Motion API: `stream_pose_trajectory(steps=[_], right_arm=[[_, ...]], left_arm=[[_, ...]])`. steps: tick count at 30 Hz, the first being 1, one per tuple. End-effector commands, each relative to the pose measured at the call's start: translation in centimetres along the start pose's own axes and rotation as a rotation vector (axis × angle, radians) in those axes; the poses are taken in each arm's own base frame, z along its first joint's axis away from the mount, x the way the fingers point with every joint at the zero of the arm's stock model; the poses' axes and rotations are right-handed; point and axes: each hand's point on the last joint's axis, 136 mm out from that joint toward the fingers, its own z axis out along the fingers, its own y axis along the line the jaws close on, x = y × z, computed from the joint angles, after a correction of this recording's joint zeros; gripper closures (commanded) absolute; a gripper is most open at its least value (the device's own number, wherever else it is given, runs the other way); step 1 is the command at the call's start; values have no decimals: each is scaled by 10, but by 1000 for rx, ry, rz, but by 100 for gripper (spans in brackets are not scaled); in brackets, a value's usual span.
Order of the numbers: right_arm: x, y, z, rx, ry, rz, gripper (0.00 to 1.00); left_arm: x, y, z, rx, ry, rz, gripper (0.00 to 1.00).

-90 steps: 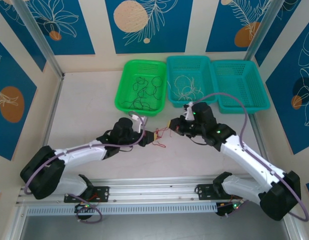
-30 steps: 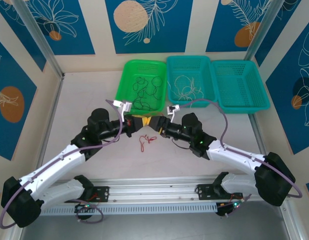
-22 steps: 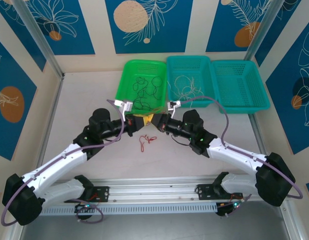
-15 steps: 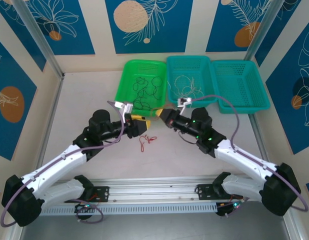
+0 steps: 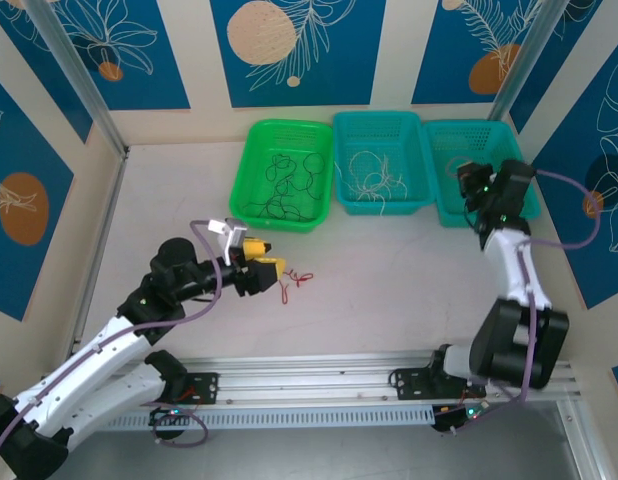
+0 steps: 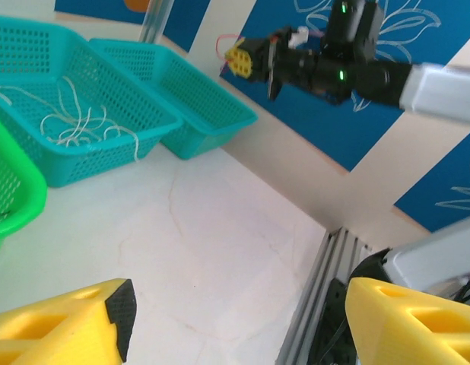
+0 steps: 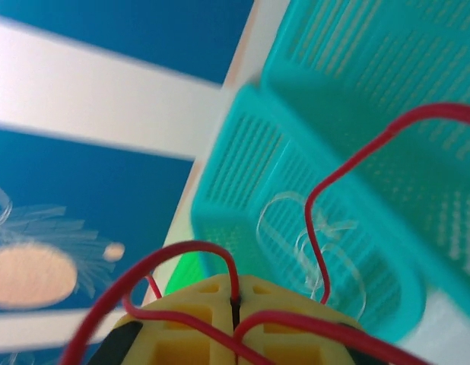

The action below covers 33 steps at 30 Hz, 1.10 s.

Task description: Untangle the cables

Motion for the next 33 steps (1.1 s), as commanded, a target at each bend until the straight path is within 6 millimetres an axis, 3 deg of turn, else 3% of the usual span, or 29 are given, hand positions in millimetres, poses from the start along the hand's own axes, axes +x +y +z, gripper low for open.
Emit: stream_pose_trajectory(steps=[1, 2, 5, 9, 14, 17, 20, 25, 29, 33], right_arm=[[-19, -18, 44, 151, 99, -34, 42], [-19, -25, 59, 218, 170, -7, 35], [-16, -40, 76, 313, 246, 66, 33], [-25, -40, 62, 319, 169, 22, 27], [-27, -35, 41, 311, 175, -28, 30], [-11, -25, 31, 258, 221, -63, 35], [31, -2, 16, 133, 305, -136, 36], [138, 25, -30, 43, 423, -398, 35], [239, 27, -74, -22, 546, -609, 35], [331, 17, -101, -71, 707, -816, 35]], left_arm=[[17, 12, 1, -40, 39, -9, 27], [18, 13, 2, -41, 41, -16, 27], [18, 13, 2, -44, 43, -28, 26], [18, 14, -1, -53, 32, -35, 26], [22, 18, 1, -61, 41, -45, 25], [20, 16, 3, -50, 35, -52, 25], [21, 20, 3, -74, 40, -34, 25], [34, 57, -18, -328, 141, 37, 25], [59, 77, -44, -473, 282, 86, 25], [85, 81, -59, -499, 353, 57, 25]])
